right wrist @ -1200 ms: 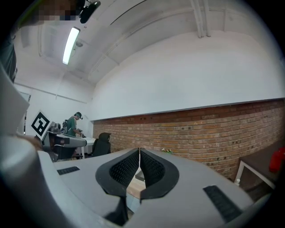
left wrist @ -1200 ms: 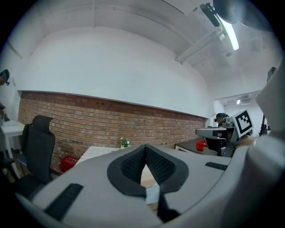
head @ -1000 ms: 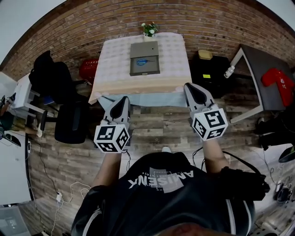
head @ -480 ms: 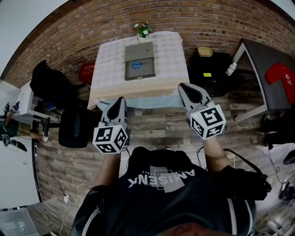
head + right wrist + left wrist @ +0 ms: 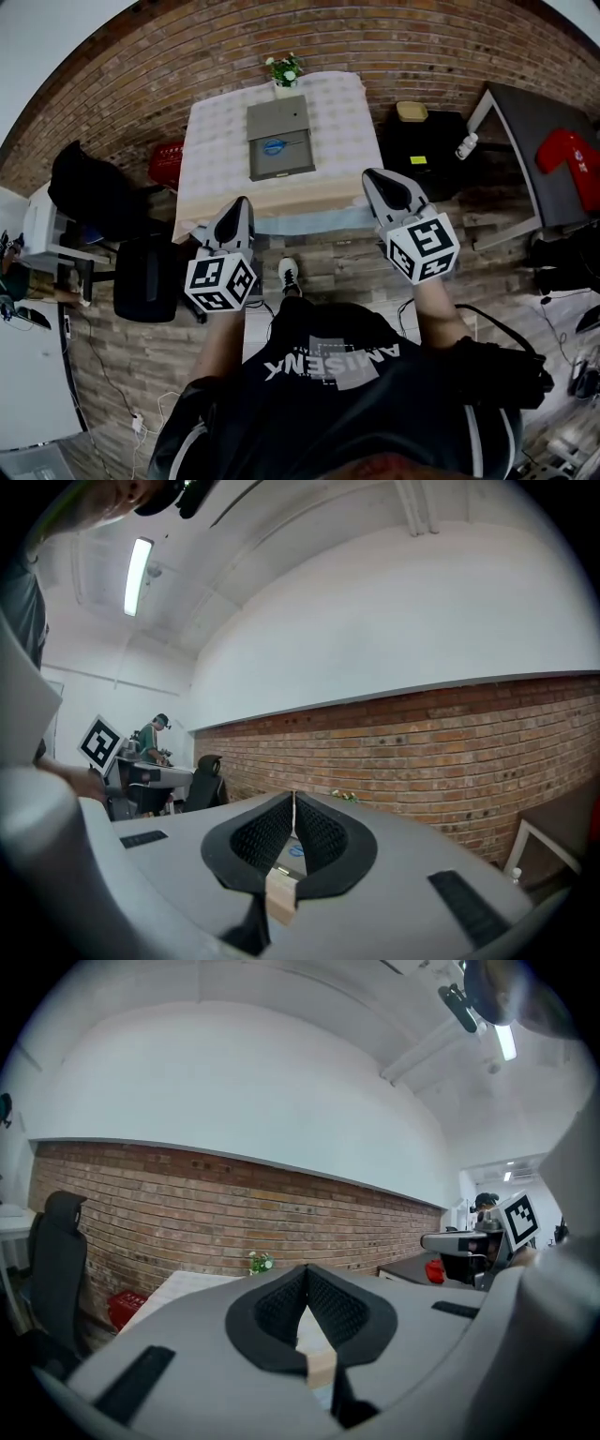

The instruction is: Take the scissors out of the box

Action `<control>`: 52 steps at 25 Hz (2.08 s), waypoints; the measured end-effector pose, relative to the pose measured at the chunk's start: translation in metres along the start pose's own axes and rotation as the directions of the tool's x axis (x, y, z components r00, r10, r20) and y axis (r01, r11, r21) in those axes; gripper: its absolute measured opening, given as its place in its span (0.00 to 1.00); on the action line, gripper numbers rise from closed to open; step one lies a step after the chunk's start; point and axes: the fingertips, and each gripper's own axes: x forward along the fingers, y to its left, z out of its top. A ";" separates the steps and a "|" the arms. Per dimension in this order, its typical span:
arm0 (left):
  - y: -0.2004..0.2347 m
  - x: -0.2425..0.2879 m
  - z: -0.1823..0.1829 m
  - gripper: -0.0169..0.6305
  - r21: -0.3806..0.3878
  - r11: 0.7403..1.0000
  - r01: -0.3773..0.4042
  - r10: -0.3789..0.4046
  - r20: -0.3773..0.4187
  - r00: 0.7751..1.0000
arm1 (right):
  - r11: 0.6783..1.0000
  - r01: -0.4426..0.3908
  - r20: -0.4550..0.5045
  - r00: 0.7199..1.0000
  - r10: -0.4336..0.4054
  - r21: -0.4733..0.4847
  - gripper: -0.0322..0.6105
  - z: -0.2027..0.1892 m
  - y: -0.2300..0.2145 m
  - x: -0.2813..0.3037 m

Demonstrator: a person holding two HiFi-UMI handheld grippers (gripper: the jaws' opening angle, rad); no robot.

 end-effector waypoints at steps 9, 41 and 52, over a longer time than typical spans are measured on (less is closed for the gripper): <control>0.080 0.077 0.009 0.05 -0.027 0.999 0.033 -0.033 0.019 0.999 | 0.999 0.034 -0.037 0.999 -0.035 -0.029 0.12 0.005 -0.008 0.092; 0.216 0.265 -0.001 0.05 0.078 0.894 0.442 -0.424 -0.178 0.888 | 0.956 0.294 -0.211 0.935 -0.286 0.007 0.12 -0.009 -0.022 0.285; 0.195 0.320 -0.111 0.05 0.149 0.843 0.517 -0.409 -0.445 0.796 | 0.962 0.270 -0.223 0.941 -0.254 0.048 0.12 -0.035 -0.051 0.277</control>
